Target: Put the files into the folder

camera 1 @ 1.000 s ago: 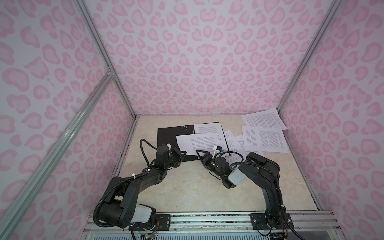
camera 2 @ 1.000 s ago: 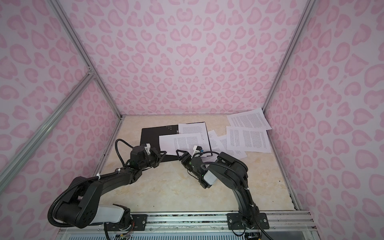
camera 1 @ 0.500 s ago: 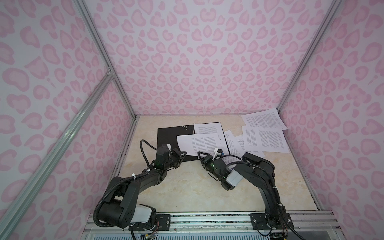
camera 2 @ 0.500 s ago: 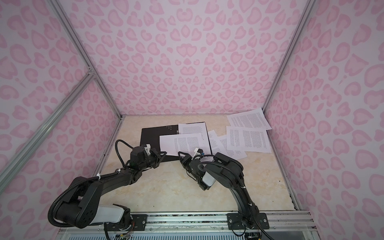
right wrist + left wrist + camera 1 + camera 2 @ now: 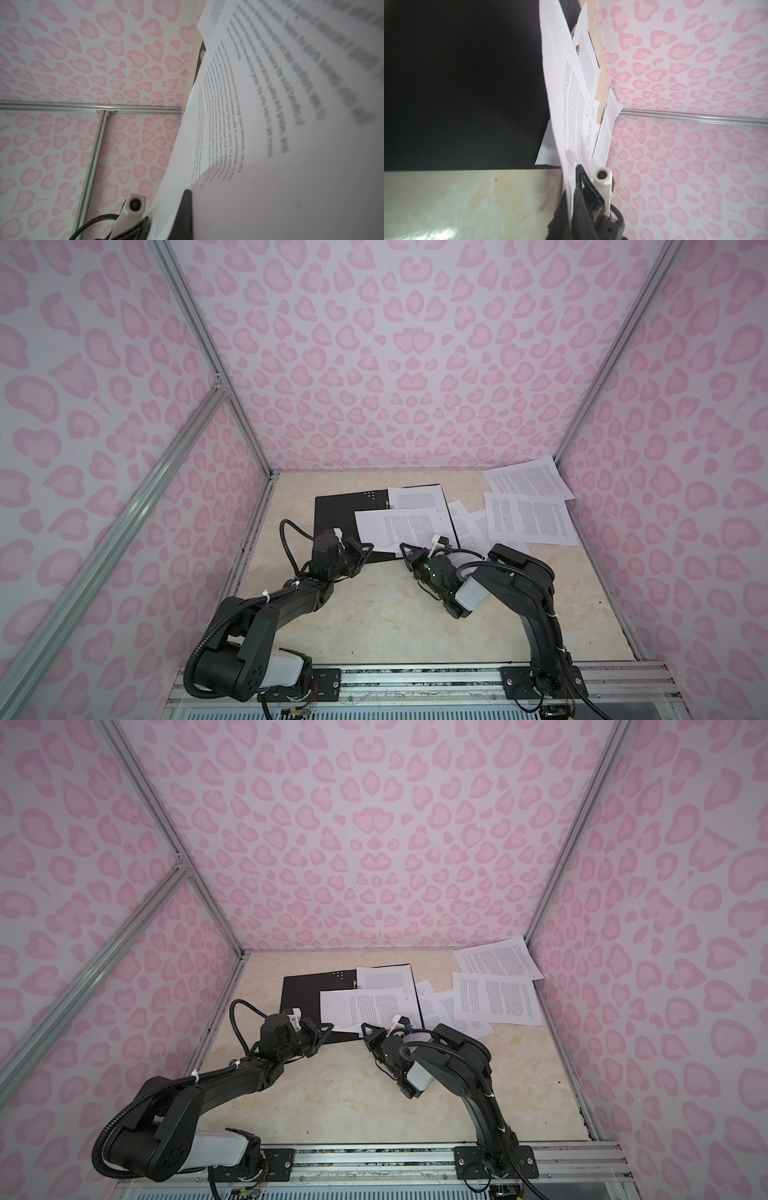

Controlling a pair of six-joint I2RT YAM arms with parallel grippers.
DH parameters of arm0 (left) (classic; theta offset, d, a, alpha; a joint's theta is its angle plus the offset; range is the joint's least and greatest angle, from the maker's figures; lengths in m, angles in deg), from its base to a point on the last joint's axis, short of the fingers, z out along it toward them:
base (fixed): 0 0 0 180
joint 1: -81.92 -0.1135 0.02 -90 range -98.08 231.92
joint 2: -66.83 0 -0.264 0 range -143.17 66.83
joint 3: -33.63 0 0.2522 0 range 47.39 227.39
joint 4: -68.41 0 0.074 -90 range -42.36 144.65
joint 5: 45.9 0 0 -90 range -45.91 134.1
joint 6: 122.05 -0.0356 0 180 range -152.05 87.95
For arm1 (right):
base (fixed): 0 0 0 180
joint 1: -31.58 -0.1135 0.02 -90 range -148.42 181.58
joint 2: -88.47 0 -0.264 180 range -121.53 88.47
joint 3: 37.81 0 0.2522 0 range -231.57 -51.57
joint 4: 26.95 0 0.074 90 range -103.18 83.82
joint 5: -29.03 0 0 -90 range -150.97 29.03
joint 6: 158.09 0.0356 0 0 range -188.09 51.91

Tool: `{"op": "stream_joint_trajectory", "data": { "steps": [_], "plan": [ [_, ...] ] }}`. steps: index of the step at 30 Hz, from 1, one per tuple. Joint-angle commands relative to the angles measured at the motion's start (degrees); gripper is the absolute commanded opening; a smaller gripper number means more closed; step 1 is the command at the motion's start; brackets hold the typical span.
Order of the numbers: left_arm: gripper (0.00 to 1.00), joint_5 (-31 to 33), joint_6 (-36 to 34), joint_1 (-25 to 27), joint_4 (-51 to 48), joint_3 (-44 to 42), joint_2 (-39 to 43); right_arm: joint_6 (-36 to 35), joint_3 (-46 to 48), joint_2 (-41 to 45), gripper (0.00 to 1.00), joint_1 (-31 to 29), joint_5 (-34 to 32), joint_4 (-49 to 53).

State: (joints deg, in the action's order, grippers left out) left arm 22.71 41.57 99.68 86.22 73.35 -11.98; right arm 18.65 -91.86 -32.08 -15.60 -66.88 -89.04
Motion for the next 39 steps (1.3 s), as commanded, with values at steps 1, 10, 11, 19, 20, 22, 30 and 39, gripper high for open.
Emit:
{"op": "stream_joint_trajectory", "data": {
  "steps": [1,10,11,19,20,22,30,39],
  "plan": [
    [0.49,-0.06,-2.32,0.00,0.48,1.19,1.19,-1.95,0.98,2.59,0.00,0.90,1.06,4.22],
    [0.95,6.45,-7.37,0.00,-7.49,1.54,9.69,-16.58,-3.71,15.01,0.00,8.48,20.03,32.05],
    [0.95,7.67,-7.98,0.04,-8.64,1.49,11.25,-19.69,-5.88,16.06,0.00,9.66,23.58,37.73],
    [0.96,14.61,-11.07,0.00,-17.83,2.01,21.94,-49.47,-24.57,24.25,0.00,17.02,33.37,83.50],
    [0.96,14.41,-11.05,0.00,-18.56,2.24,23.24,-52.29,-26.47,24.26,0.00,18.08,35.24,86.55],
    [0.96,14.01,-11.50,0.13,-20.10,2.96,25.58,-58.18,-31.65,22.65,0.00,21.63,40.76,94.73],
    [0.95,16.27,-17.96,1.40,-31.77,1.50,33.16,-78.28,-56.29,5.29,0.00,28.56,19.06,128.23],
    [0.98,18.09,-23.26,1.45,-30.27,-0.28,29.54,-89.02,-73.46,-10.43,0.00,29.42,3.46,135.71]
  ]
}}
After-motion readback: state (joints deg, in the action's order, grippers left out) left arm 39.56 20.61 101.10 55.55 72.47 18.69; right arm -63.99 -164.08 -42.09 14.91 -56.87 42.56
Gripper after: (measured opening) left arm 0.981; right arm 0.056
